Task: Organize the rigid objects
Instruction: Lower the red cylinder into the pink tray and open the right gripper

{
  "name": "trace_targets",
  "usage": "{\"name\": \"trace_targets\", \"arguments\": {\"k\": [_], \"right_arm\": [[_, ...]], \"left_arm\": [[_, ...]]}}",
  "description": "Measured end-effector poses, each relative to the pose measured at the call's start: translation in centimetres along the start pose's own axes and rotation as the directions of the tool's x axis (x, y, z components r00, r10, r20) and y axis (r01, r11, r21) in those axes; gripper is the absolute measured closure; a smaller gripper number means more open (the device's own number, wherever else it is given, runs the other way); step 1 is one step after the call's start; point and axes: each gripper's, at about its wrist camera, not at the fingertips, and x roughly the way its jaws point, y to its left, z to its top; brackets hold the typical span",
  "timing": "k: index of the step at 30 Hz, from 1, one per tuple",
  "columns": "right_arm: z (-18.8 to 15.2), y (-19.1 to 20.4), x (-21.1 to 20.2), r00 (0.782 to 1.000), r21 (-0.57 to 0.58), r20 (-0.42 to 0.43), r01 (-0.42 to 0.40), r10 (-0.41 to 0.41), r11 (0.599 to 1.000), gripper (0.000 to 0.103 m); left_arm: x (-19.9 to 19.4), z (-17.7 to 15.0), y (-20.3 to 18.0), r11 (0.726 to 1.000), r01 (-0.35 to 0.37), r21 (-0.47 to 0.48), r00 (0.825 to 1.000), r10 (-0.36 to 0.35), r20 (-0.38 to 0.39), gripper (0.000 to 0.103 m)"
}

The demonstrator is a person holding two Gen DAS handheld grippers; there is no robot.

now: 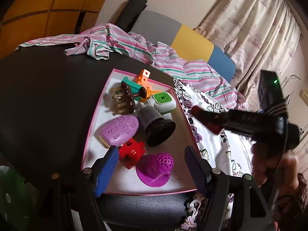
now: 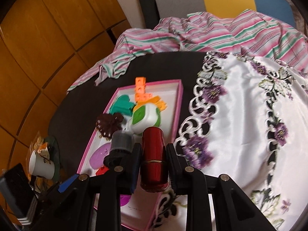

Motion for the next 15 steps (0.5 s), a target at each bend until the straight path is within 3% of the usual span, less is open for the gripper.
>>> {"name": "trace_targets", "arguments": {"k": [4, 8, 11, 15], "right_arm": [[-0.5, 1.1, 1.8, 0.999, -0.017, -0.028, 0.020, -0.020, 1.000, 0.077], [-1.0, 1.9, 3.3, 0.998, -0.045, -0.043, 0.054, -0.056, 0.998, 0.076], [-1.4, 1.9, 3.8, 0.995, -0.049, -0.054, 0.076, -0.079, 0.996, 0.076], [-2.2, 2.3, 3.6, 0.991, -0.069, -0.061, 0.114, -0.118, 0.991, 0.075]], "left_arm": [[-0.6, 0.4, 0.2, 0.998, -0.066, -0.018, 0.998, 0.066, 0.004, 0.033], [-1.8, 1.0, -0.8, 0.989, -0.147, 0.034, 0.988, 0.146, 0.045, 0.033], [-2.5, 1.6, -1.7, 0.967, -0.237, 0.089, 0.969, 0.229, 0.088, 0.031], [-2.9, 1.9, -2.5, 0.922, -0.365, 0.129, 0.927, 0.347, 0.145, 0.031]]}}
